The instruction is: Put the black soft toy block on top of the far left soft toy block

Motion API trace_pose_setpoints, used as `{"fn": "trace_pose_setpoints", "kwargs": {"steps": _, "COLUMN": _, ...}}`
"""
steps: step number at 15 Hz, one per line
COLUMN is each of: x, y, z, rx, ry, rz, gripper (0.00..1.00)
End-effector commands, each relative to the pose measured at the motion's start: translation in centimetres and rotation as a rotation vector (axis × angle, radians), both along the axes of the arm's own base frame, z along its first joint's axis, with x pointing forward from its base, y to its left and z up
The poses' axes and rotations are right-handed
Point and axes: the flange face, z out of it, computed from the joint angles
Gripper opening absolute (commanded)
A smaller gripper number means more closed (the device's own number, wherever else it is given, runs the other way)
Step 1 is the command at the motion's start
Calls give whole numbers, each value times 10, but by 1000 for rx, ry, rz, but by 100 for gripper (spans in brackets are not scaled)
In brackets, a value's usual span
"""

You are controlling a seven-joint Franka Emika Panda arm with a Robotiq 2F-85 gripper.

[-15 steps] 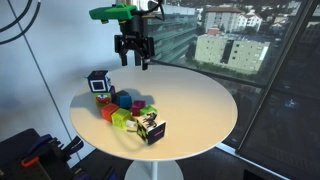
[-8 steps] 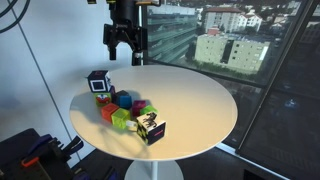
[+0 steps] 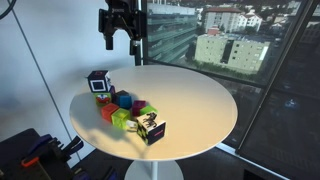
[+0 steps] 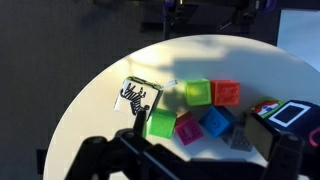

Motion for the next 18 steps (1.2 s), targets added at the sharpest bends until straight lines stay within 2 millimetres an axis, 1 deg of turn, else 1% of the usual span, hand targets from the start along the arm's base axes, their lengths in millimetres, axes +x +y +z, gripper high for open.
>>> {"fn": "trace_pose_setpoints", "kwargs": {"steps": 1, "x": -8, "y": -6, "z": 20, "rx": 31, "ry": -52, "rz": 1, "gripper": 100}}
{"fn": "trace_pose_setpoints", "kwargs": {"steps": 6, "x": -11, "y": -6, "z": 31, "rx": 56, "ry": -104, "rz": -14, "gripper": 100}}
{"fn": "trace_pose_setpoints", "kwargs": {"steps": 10, "x": -9, "y": -4, "z": 35, "rx": 70, "ry": -136, "rz": -21, "gripper": 100}}
{"fn": "trace_pose_setpoints", "kwargs": {"steps": 12, "x": -7, "y": -3, "z": 36, "rx": 73, "ry": -147, "rz": -24, "gripper": 100}}
{"fn": "trace_pose_setpoints", "kwargs": {"steps": 13, "x": -5, "y": -2, "z": 30, "rx": 56, "ry": -117, "rz": -29, "gripper": 100}}
{"fn": "trace_pose_setpoints", "kwargs": {"steps": 18, "x": -5, "y": -2, "z": 30, "rx": 56, "ry": -122, "rz": -30, "gripper": 100}}
